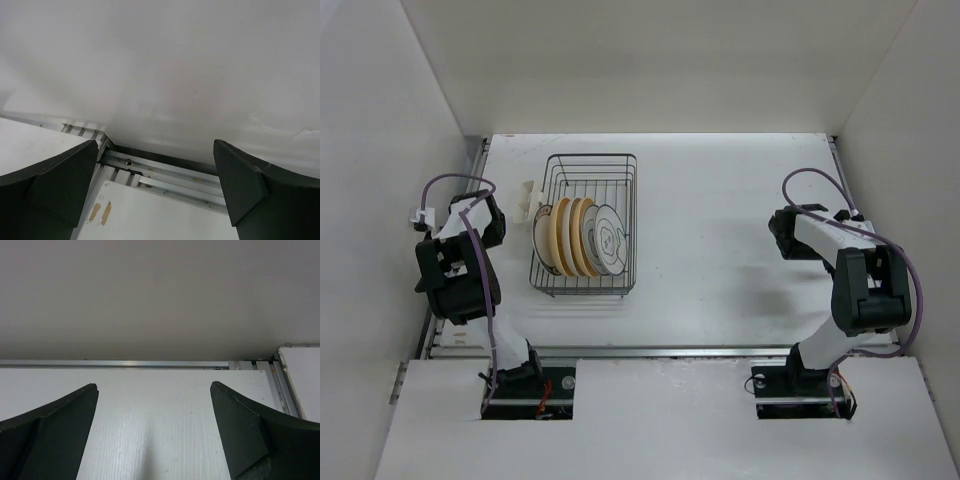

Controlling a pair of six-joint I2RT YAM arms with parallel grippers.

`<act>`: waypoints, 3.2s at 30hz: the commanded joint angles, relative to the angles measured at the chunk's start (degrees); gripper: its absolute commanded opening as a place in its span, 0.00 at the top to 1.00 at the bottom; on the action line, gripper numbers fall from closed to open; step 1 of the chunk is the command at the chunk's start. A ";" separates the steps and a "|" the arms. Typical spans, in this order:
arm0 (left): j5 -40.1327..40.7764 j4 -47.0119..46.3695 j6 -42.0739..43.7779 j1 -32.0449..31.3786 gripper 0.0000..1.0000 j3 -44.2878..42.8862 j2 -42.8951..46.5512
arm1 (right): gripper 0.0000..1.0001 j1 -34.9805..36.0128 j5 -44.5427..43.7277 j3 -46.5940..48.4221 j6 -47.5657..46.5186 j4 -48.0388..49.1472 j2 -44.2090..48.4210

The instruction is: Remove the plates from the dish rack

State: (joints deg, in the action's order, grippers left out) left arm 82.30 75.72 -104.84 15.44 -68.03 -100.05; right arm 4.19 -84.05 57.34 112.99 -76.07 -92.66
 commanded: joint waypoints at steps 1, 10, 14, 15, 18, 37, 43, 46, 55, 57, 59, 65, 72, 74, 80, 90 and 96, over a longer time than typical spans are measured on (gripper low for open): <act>0.31 15.24 -0.10 0.03 0.00 -1.14 0.82 | 0.00 -0.14 -9.99 1.81 4.34 -3.20 -0.06; 8.30 15.24 29.67 -3.14 0.00 -21.86 -5.15 | 0.00 -0.14 -9.99 4.08 -1.17 -3.20 3.89; 16.53 15.24 37.50 -6.46 0.00 -32.58 -2.18 | 0.00 0.65 -9.38 9.27 -9.96 -3.20 7.05; 16.57 15.24 39.17 -9.26 0.00 -35.39 -2.17 | 0.00 2.30 -9.38 11.80 -11.98 -3.20 7.06; 14.65 15.24 51.63 -15.76 0.00 -50.58 -3.74 | 0.00 5.20 -8.77 15.51 -17.62 -3.20 7.85; -79.03 -0.86 118.36 -23.18 0.00 -58.51 10.06 | 0.00 33.34 -3.15 37.75 -50.11 -0.59 -4.61; -81.96 -4.68 118.29 -23.18 0.00 -46.95 10.84 | 0.00 29.94 50.11 17.32 -97.37 58.78 14.32; -80.02 -6.90 117.06 -23.18 0.19 -40.70 12.25 | 0.00 28.25 58.70 15.52 -91.98 62.43 19.97; -75.53 -8.05 115.82 -21.51 0.44 -33.67 8.30 | 0.00 27.63 62.43 14.82 -93.83 57.88 17.95; -74.74 -8.74 115.21 -20.98 0.47 -32.79 6.72 | 0.00 27.63 62.96 13.16 -93.83 58.76 19.00; -74.22 -9.45 114.69 -20.36 0.50 -31.99 5.31 | 0.00 27.63 62.96 12.45 -93.83 59.37 20.67; -78.70 -9.45 115.21 -20.36 0.53 -30.67 2.06 | 0.00 27.63 61.20 9.99 -93.83 59.20 23.49; -79.31 -8.40 113.27 -20.36 0.84 -29.62 -0.32 | 0.00 27.63 61.20 7.26 -93.30 58.68 26.04; -79.31 -7.88 112.75 -20.36 0.90 -30.31 -0.32 | 0.00 27.63 60.68 6.74 -93.30 58.67 26.65; -76.69 -6.21 111.60 -20.36 1.00 -34.27 0.29 | 0.00 27.63 60.67 6.73 -93.30 58.14 26.66; -62.02 -5.49 109.50 -22.56 1.00 -49.55 2.49 | 0.00 27.63 62.25 9.89 -93.30 57.62 24.37; -48.39 -19.17 110.81 -23.09 1.00 -52.29 5.83 | 0.00 27.63 70.59 12.27 -93.30 59.28 23.84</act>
State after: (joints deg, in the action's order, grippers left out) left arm 22.72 65.08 5.02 -7.86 -116.92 -98.56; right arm 31.59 -19.11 66.11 19.84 -19.35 -68.99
